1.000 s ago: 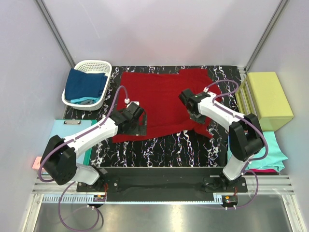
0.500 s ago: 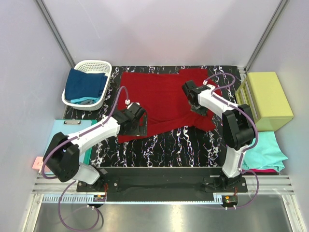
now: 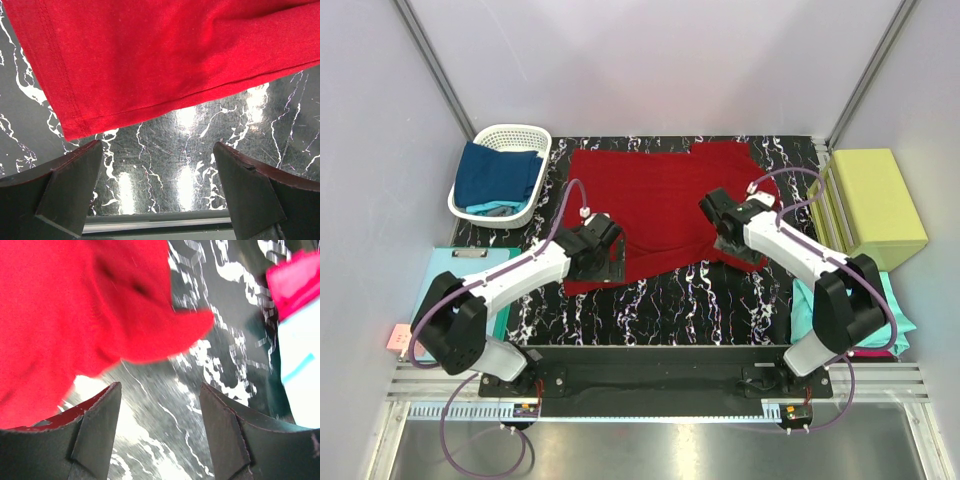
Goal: Fold and stack the t-shirts
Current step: Grap the side of the flattened tshirt closest away from the robot with both arms
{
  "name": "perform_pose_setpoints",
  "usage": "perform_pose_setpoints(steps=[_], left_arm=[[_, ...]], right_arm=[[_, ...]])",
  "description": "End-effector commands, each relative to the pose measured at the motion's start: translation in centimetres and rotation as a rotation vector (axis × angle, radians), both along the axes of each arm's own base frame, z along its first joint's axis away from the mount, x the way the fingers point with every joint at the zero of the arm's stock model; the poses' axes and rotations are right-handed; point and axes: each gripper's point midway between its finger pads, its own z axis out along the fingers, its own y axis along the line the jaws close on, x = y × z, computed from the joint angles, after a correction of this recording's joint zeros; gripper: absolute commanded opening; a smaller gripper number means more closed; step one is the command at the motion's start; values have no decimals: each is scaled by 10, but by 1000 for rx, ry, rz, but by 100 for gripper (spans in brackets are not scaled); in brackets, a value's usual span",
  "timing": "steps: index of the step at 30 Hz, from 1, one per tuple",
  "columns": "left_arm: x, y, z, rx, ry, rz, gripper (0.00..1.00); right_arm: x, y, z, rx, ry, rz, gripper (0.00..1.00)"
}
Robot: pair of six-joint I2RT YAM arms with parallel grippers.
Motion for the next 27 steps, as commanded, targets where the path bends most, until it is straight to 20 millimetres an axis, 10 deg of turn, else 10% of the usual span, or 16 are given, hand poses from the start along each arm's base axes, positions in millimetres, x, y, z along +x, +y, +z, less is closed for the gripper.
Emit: perform_pose_setpoints(steps=[1, 15, 27], left_arm=[[8, -14, 10, -43, -25, -12, 99], [-3, -13, 20, -69, -45, -78, 99], [-13, -4, 16, -52, -38, -102, 99]], right_arm=[[-33, 2, -13, 31, 31, -78, 70], [-3, 37, -32, 409, -246, -245, 67], [-23, -17, -58, 332, -254, -493, 63]])
